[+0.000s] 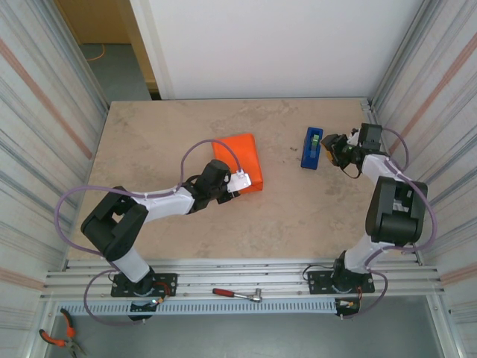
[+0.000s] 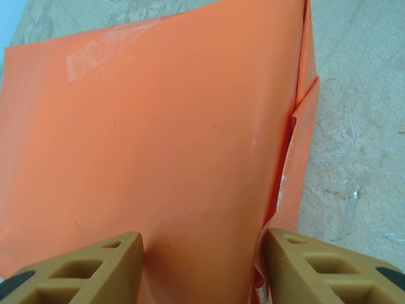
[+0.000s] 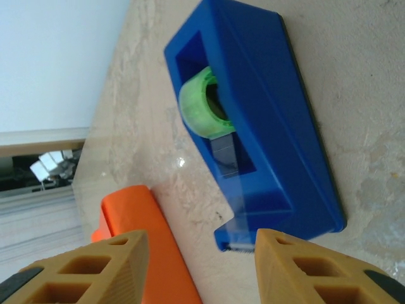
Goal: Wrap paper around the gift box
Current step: Tear off the tape with the cutter.
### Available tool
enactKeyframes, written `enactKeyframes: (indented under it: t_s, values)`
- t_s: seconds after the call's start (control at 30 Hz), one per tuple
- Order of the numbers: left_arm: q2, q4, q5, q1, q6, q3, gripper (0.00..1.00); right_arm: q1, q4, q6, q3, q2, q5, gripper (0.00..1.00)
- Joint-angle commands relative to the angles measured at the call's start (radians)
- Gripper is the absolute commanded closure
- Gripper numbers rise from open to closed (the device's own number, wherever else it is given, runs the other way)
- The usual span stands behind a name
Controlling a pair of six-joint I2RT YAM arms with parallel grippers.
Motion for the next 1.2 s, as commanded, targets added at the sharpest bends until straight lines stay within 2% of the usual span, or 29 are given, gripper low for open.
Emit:
enactKeyframes:
  t_s: [0.0,0.27,0.53,1.17]
  values:
    - [-0.012,-0.054,0.016,0.007,-0.021,0.010,0.47,-0.008,0.002,-0.047,0.061,0.063,-0.084,0.56]
    - [-0.012,-0.056,0.014,0.007,-0.021,0.009,0.47,-0.008,-0.004,-0.070,0.132,0.179,-0.125,0.67]
    - [-0.009,-0.056,0.013,0.007,-0.018,0.012,0.47,-0.006,0.014,-0.059,0.154,0.233,-0.144,0.63]
    - [-0.011,-0.054,0.013,0.007,-0.018,0.009,0.47,0.007,0.050,-0.045,0.154,0.266,-0.171,0.72]
